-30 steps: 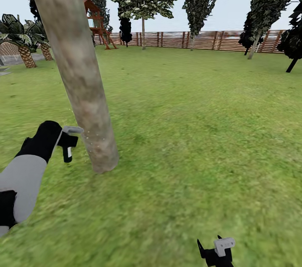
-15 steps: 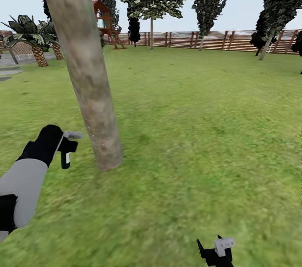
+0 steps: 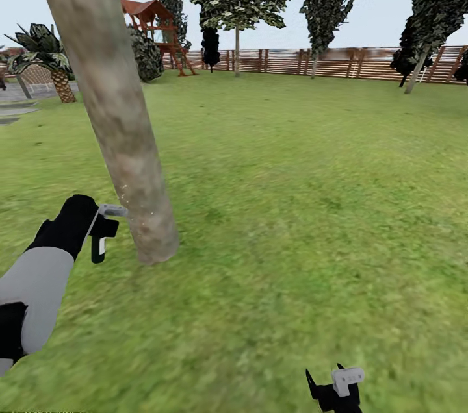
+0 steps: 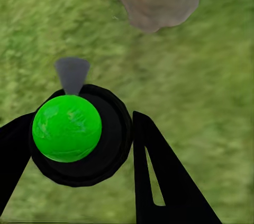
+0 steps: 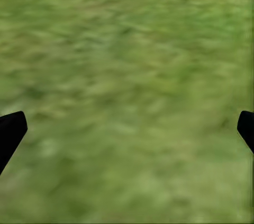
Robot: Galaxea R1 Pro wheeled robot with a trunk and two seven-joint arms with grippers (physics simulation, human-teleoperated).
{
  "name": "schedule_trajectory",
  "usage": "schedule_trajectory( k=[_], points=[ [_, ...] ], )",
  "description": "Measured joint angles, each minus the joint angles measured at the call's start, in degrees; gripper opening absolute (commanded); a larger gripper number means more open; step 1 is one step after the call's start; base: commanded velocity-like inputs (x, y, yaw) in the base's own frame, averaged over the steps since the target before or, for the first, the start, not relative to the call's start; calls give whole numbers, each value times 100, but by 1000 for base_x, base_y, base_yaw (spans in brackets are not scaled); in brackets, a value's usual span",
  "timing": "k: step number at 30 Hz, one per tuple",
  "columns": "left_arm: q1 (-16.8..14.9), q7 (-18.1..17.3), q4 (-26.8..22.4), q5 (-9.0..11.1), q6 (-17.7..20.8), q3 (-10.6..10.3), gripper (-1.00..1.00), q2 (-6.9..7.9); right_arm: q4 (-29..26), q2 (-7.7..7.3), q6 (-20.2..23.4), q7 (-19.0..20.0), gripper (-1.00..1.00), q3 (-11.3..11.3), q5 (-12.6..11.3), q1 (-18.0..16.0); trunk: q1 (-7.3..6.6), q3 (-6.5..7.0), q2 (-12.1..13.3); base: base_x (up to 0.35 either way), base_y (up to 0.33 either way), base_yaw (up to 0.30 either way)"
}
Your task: In the garden, pick up the pesticide atomizer on the floor and spray pesticide onto both trees until each tree trunk is fully covered.
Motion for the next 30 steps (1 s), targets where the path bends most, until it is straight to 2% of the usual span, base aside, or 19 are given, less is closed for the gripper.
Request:
schedule_trajectory(
  k=[10,20,30],
  points=[
    [-1,57,0,8,1,3,-100,-2,2,1,0,0,100,0,0,0,0,0,0,115,-271,273],
    [-2,58,1,10,0,13,-100,-3,0,3,0,1,100,0,-1,1,0,0,0,115,-271,51],
    [0,57,0,10,1,29,-100,-2,0,8,0,0,100,0,0,0,0,0,0,115,-271,269]
  ],
)
